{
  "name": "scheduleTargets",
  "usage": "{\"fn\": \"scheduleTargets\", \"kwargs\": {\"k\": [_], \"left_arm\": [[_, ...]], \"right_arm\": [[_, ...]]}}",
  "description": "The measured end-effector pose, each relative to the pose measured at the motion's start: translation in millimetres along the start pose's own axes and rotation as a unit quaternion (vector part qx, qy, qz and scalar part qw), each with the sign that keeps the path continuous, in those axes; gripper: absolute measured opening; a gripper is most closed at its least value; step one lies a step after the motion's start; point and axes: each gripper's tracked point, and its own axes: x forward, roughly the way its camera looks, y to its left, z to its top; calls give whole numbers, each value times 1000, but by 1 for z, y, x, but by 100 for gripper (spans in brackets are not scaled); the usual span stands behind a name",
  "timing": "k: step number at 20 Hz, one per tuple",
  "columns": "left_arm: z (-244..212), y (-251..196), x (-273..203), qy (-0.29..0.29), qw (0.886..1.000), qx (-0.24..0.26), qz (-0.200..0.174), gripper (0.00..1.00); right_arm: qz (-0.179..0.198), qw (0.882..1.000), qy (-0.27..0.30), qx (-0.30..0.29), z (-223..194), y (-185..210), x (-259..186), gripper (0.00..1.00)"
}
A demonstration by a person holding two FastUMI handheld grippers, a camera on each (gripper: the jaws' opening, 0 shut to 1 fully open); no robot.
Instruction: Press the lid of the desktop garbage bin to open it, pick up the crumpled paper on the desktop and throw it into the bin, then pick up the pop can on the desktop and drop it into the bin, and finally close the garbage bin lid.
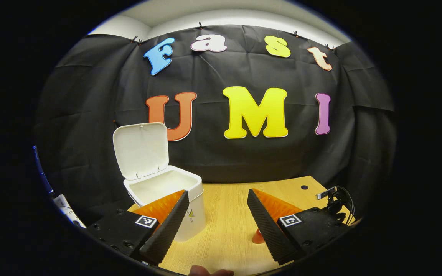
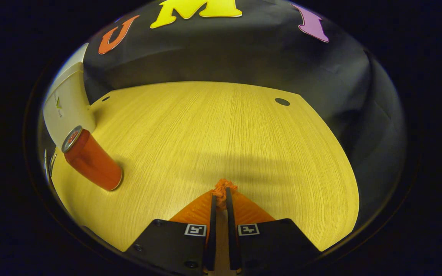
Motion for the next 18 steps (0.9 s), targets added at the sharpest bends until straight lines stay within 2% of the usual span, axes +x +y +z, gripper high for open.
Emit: {"fn": "scheduleTargets", "kwargs": {"k": [2, 9, 14, 16, 18], "left_arm": [[0, 5, 0, -1, 1000, -4, 1, 100], [-4, 27, -1, -11, 1000, -4, -7, 100], [-8, 33, -5, -17, 999, -8, -26, 100], [-9, 33, -8, -20, 999, 0, -36, 100], [-9, 37, -12, -26, 999, 8, -42, 100]], "right_arm": [[2, 1000, -15, 12, 14, 4, -13, 15], [15, 993, -110, 44, 100, 30, -91, 15], [23, 983, -182, 34, 170, 58, -148, 14], [35, 979, -201, 26, 196, 78, -167, 14], [52, 970, -237, 14, 232, 101, -188, 14]]}}
